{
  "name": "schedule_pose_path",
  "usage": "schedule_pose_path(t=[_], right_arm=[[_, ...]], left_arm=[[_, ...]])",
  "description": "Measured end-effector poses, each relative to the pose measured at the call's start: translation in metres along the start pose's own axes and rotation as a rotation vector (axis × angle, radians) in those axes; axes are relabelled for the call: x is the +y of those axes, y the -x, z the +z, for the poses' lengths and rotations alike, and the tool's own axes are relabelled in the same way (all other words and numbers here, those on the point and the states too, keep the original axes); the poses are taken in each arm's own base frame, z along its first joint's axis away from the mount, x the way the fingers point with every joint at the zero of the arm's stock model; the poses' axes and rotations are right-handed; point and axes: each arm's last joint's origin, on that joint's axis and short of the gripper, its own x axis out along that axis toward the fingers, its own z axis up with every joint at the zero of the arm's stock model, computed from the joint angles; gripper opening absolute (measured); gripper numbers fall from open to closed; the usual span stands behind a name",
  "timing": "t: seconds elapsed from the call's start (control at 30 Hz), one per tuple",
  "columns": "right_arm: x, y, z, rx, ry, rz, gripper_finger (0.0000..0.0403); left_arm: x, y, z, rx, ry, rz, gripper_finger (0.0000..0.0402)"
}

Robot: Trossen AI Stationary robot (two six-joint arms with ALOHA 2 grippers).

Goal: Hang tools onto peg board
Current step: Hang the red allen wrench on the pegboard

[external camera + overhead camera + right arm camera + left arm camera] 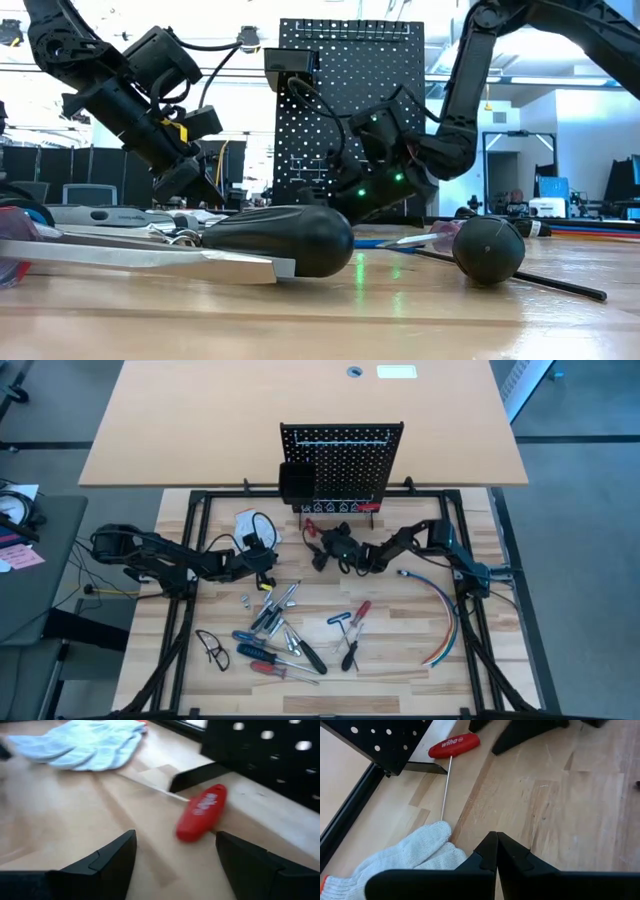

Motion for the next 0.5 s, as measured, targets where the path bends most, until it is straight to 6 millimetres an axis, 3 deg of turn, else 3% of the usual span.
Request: schedule_pose_path(t=[0.27, 0.5], right_arm=[[0.026, 0.010, -0.002, -0.005, 0.067, 0.151, 0.0285], [0.023, 0.011, 0.000, -0.052, -0.118, -0.031, 0.0286]], left_arm=[[0.000, 0.000, 0.000, -0.001, -0.007, -0.003, 0.0000], [0.000, 0.000, 0.000, 0.000, -0.007, -0.002, 0.0000]])
